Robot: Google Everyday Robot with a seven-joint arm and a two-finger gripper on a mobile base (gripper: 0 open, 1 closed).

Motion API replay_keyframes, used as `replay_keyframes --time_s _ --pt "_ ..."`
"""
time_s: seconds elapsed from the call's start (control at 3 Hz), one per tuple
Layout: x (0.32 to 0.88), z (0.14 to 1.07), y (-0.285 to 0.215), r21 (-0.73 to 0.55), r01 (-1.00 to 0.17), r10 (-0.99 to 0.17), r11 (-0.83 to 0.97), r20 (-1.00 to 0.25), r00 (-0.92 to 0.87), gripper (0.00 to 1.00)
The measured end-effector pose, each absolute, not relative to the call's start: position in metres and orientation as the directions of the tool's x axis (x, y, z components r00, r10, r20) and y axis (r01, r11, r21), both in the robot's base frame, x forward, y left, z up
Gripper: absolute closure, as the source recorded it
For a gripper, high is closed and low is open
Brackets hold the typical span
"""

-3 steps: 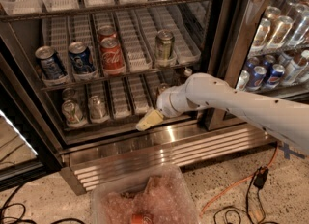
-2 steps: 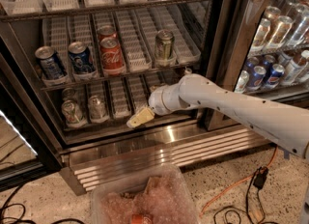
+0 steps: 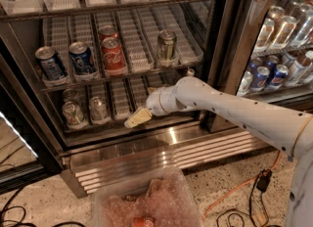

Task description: Pick 7up can from middle shelf of fridge

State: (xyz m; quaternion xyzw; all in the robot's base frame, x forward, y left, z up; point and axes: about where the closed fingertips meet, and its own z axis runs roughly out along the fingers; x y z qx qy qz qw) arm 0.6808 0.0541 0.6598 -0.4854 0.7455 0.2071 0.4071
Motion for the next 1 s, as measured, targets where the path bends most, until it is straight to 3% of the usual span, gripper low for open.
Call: replay_keyframes --time_s 1.0 --pt "0.726 0.613 0.115 -0.026 -0.925 -0.411 0.379 -0.901 -0.143 0.00"
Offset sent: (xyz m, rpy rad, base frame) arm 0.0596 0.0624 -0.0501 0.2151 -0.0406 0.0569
